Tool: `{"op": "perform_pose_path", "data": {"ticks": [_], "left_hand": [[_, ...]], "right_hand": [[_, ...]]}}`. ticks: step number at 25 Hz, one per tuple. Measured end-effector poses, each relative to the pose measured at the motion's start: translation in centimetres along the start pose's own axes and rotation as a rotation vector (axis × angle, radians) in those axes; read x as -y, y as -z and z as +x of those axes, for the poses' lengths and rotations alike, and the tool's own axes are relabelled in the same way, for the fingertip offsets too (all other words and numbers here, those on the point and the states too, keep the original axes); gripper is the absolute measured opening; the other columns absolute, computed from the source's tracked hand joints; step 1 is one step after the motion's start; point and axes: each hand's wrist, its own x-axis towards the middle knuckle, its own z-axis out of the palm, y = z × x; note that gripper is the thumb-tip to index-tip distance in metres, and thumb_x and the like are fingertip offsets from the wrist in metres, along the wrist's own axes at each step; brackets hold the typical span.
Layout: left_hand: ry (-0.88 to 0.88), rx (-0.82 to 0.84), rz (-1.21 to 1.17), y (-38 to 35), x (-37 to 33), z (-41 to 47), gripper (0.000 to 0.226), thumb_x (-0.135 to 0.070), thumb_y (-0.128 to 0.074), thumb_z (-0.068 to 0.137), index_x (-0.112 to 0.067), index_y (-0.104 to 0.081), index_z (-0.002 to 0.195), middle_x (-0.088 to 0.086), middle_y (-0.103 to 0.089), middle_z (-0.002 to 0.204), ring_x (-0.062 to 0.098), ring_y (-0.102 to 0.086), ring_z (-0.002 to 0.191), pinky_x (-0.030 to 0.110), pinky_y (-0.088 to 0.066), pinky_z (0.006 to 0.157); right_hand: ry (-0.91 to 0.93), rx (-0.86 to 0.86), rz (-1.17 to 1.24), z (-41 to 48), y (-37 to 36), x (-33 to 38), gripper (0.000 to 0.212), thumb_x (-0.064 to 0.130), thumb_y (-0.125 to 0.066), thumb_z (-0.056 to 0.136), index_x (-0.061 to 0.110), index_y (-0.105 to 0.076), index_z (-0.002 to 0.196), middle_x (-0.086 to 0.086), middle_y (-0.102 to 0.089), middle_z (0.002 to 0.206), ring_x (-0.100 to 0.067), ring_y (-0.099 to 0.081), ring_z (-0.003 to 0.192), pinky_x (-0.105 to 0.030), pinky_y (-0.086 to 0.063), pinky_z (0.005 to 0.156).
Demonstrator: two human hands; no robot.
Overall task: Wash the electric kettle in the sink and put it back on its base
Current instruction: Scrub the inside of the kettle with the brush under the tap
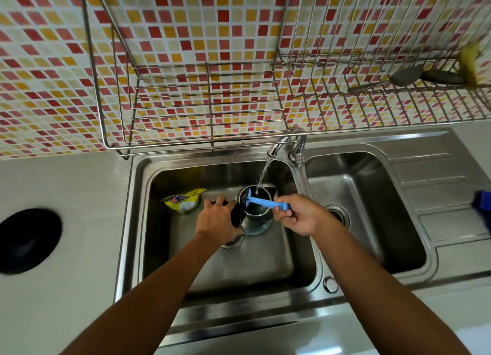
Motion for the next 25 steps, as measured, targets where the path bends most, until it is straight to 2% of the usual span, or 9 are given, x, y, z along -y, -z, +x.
{"op": "perform_pose_path", "data": {"ticks": [3, 7, 10, 13, 16, 19, 23, 24, 25], "left_hand": [[0.005, -0.020, 0.007, 0.6, -0.2, -0.3, 0.071, -0.058, -0.060, 0.085, -0.023, -0.043, 0.144, 0.007, -0.051, 0.137, 0.026, -0.046, 0.126, 0.043, -0.031, 0.108], [-0.023, -0.020, 0.037, 0.5, -0.1, -0.3, 0.066, -0.058, -0.055, 0.086, -0.024, -0.044, 0.142, 0.000, -0.056, 0.135, 0.023, -0.043, 0.128, 0.043, -0.034, 0.104], [-0.031, -0.016, 0.022, 0.0, 0.1, 0.0, 0.065, -0.059, -0.054, 0.084, -0.026, -0.047, 0.139, -0.003, -0.058, 0.134, 0.023, -0.044, 0.127, 0.044, -0.034, 0.102], [-0.050, -0.026, 0.024, -0.5, 0.1, 0.3, 0.065, -0.057, -0.056, 0.082, -0.024, -0.049, 0.138, -0.002, -0.058, 0.134, 0.024, -0.046, 0.126, 0.045, -0.035, 0.101], [-0.020, -0.011, -0.004, -0.9, 0.3, 0.4, 0.068, -0.060, -0.054, 0.079, -0.026, -0.048, 0.137, -0.001, -0.058, 0.134, 0.024, -0.046, 0.125, 0.046, -0.034, 0.102], [-0.043, -0.007, 0.028, -0.8, 0.3, 0.5, 0.064, -0.058, -0.054, 0.083, -0.026, -0.049, 0.138, -0.004, -0.057, 0.136, 0.025, -0.046, 0.125, 0.046, -0.035, 0.101], [-0.063, -0.025, 0.060, -0.3, 0.0, 0.2, 0.058, -0.055, -0.051, 0.087, -0.026, -0.050, 0.137, -0.005, -0.056, 0.138, 0.025, -0.044, 0.126, 0.046, -0.036, 0.098], [-0.054, -0.006, 0.059, -0.4, 0.0, 0.4, 0.059, -0.055, -0.050, 0.086, -0.026, -0.050, 0.137, -0.005, -0.056, 0.137, 0.025, -0.044, 0.126, 0.046, -0.036, 0.098], [-0.041, 0.013, 0.054, -0.6, 0.1, 0.4, 0.062, -0.058, -0.048, 0.083, -0.027, -0.050, 0.137, -0.006, -0.057, 0.137, 0.025, -0.044, 0.125, 0.046, -0.035, 0.097]], "right_hand": [[-0.038, 0.018, 0.123, 2.5, -1.4, -1.2, 0.014, 0.012, -0.034, 0.101, 0.003, -0.042, 0.095, -0.004, -0.037, 0.068, -0.005, -0.034, 0.031, -0.013, -0.020, 0.026], [0.033, -0.015, 0.273, 6.0, -6.2, -2.7, 0.026, 0.001, -0.024, 0.097, 0.009, -0.036, 0.076, -0.006, -0.036, 0.066, -0.008, -0.038, 0.029, -0.015, -0.020, 0.026], [0.119, 0.012, 0.434, 5.5, -6.4, -3.4, 0.026, -0.003, -0.022, 0.094, 0.010, -0.037, 0.077, -0.005, -0.037, 0.068, -0.008, -0.040, 0.030, -0.016, -0.021, 0.025], [0.107, 0.174, 0.752, 2.8, -3.4, -4.5, 0.024, 0.007, -0.028, 0.098, 0.004, -0.045, 0.081, -0.004, -0.041, 0.061, -0.008, -0.041, 0.034, -0.017, -0.025, 0.025], [0.063, 0.320, 0.974, 0.6, -2.2, -5.9, 0.025, 0.006, -0.033, 0.095, -0.006, -0.052, 0.084, -0.010, -0.048, 0.062, -0.013, -0.046, 0.038, -0.018, -0.031, 0.028], [0.062, 0.231, 1.106, 2.0, -4.1, -5.1, 0.021, -0.002, -0.033, 0.090, -0.005, -0.052, 0.084, -0.011, -0.046, 0.056, -0.015, -0.044, 0.036, -0.018, -0.033, 0.029], [0.061, -0.098, 1.145, 4.5, -6.4, -2.6, 0.029, -0.005, -0.021, 0.092, 0.007, -0.044, 0.077, -0.011, -0.042, 0.043, -0.007, -0.029, 0.048, -0.014, -0.025, 0.034], [0.072, -0.140, 1.115, 4.5, -6.6, -2.4, 0.029, -0.008, -0.022, 0.088, 0.008, -0.043, 0.076, -0.010, -0.041, 0.042, -0.007, -0.027, 0.047, -0.014, -0.023, 0.034], [0.090, -0.108, 1.128, 4.1, -6.6, -2.6, 0.027, -0.010, -0.023, 0.083, 0.007, -0.044, 0.076, -0.008, -0.040, 0.044, -0.009, -0.028, 0.045, -0.016, -0.023, 0.033]]}}
